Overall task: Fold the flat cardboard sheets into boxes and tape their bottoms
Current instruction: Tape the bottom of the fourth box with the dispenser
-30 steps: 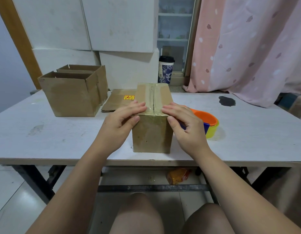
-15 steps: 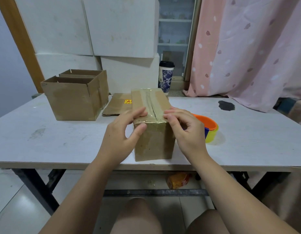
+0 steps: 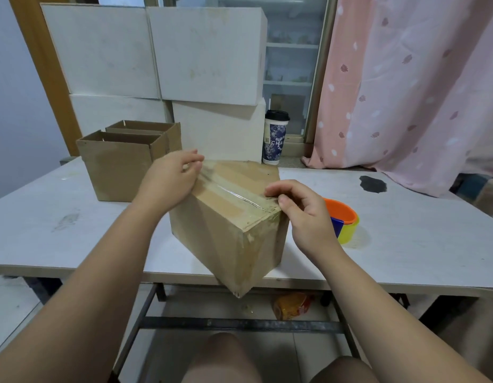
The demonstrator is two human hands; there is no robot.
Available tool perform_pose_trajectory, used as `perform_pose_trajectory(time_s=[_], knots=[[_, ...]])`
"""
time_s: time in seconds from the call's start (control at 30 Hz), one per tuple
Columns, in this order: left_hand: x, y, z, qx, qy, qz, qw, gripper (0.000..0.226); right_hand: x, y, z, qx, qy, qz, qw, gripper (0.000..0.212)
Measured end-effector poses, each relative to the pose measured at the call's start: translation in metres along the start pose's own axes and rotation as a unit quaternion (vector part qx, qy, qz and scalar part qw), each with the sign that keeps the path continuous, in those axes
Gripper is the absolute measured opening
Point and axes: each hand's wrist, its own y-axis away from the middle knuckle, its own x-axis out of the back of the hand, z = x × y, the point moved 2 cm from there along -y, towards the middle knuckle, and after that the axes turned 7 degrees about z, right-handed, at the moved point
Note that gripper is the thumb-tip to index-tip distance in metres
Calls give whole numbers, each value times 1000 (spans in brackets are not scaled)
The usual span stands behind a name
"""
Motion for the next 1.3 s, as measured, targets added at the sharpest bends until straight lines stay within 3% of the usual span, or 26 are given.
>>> perform_pose_trajectory(time_s=[0.1, 0.17, 0.23, 0.3, 0.37, 0.43, 0.47, 0.53, 0.6, 0.73, 0.8, 0.87, 0.97, 1.1, 1.2, 1.3], knots=[[-1, -6, -9, 50, -48, -75, 995, 35, -4, 0, -3, -23, 33, 22, 999, 39], [-1, -6, -11, 71, -37, -63, 995, 38, -8, 2, -1, -61, 53, 68, 994, 28], [1, -4, -11, 99, 2, -24, 995, 38, -11, 5, 3, -163, 5, 103, 981, 16], [3, -2, -12, 132, 70, 27, 988, 30, -14, 9, 4, -276, -55, 100, 954, 38], [4, 2, -17, 164, 137, 25, 977, 23, -17, 12, 3, -324, -92, 94, 937, 53], [7, 9, -18, 195, 177, -39, 964, 23, -19, 15, 3, -328, -135, 92, 930, 48], [8, 12, -17, 207, 182, -74, 958, 33, -20, 15, 3, -329, -151, 95, 927, 39], [12, 16, -16, 207, 184, -94, 956, 34, -21, 16, 1, -324, -174, 102, 924, 23], [19, 18, -12, 173, 202, -65, 962, 26, -23, 17, -2, -296, -177, 105, 933, 18], [38, 26, -2, 91, 293, 38, 951, 24, -27, 20, -24, -168, -122, 137, 969, 36], [46, 32, 3, 55, 335, 85, 937, 22, -29, 19, -35, -150, -135, 154, 967, 46], [49, 38, 3, 22, 381, 117, 917, 20, -29, 15, -39, -203, -212, 150, 944, 61], [45, 48, 2, -19, 407, 146, 901, 26, -23, 7, -42, -303, -330, 102, 888, 35], [35, 57, -7, -26, 468, 143, 872, 29, -16, 5, -34, -419, -336, 11, 844, 45], [36, 58, -13, -9, 465, 148, 873, 31, -13, 7, -25, -399, -290, 19, 870, 42], [36, 60, -19, 37, 398, 194, 896, 29, -9, 12, -22, -276, -273, 45, 920, 59]])
